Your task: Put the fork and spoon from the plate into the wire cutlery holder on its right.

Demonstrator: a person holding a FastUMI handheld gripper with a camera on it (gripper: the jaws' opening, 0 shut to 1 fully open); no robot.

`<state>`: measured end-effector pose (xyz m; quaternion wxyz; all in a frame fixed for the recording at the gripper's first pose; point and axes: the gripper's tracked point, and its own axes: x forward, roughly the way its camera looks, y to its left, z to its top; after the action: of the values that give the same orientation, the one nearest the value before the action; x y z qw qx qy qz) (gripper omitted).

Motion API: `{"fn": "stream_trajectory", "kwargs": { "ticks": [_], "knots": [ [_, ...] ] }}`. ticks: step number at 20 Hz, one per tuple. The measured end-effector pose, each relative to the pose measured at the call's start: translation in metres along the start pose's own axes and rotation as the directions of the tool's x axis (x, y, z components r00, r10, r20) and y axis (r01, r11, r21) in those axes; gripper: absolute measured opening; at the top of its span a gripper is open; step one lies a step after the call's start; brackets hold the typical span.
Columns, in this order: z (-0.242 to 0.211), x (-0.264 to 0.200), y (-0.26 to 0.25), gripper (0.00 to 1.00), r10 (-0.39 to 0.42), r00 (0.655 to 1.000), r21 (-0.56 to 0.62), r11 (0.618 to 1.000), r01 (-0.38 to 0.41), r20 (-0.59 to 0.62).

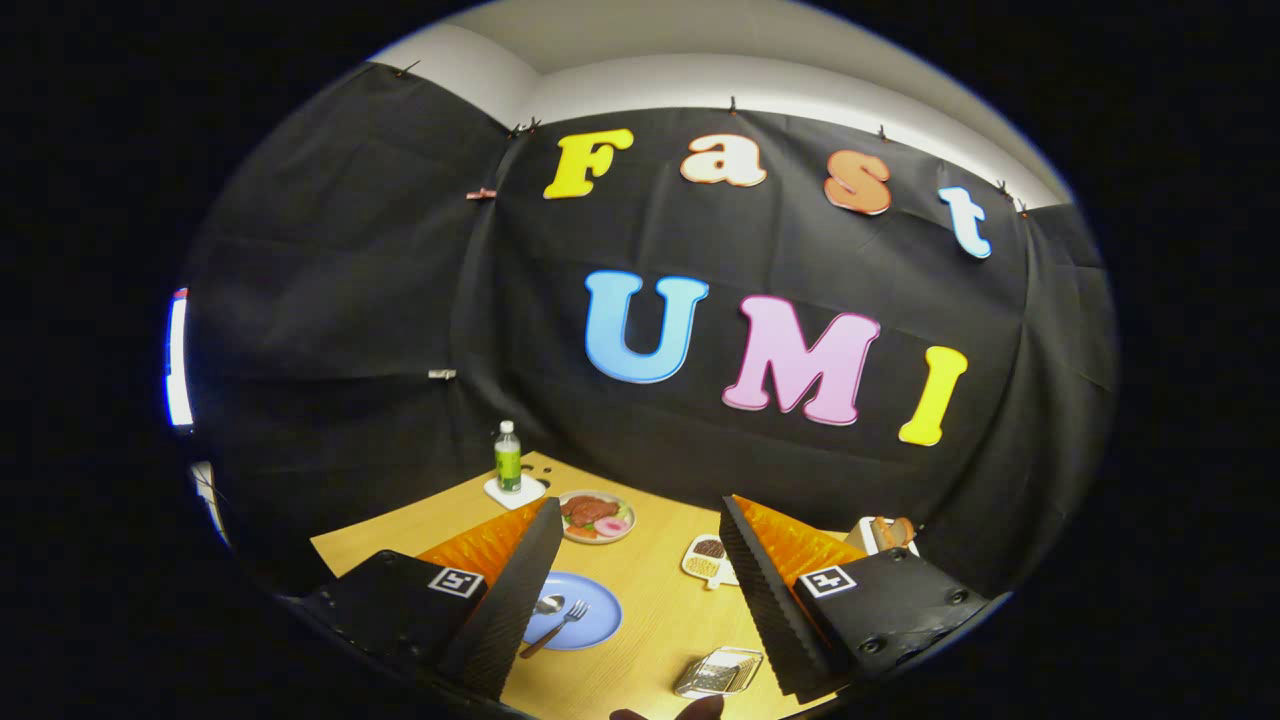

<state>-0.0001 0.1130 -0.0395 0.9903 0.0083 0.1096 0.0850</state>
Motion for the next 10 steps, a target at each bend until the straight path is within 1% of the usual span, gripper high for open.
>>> {"fn": "stream_trajectory", "kwargs": {
  "ticks": [3,6,10],
  "knots": [
    [-0.031,0.016,0.040,0.98,0.075,0.989,0.016,0.997,-0.074,-0.123],
    [-0.060,0.027,0.065,0.98,0.105,0.971,0.010,0.994,-0.105,-0.213],
    [-0.101,0.039,0.093,0.98,0.146,0.937,0.028,0.989,-0.145,-0.317]
  ]
}}
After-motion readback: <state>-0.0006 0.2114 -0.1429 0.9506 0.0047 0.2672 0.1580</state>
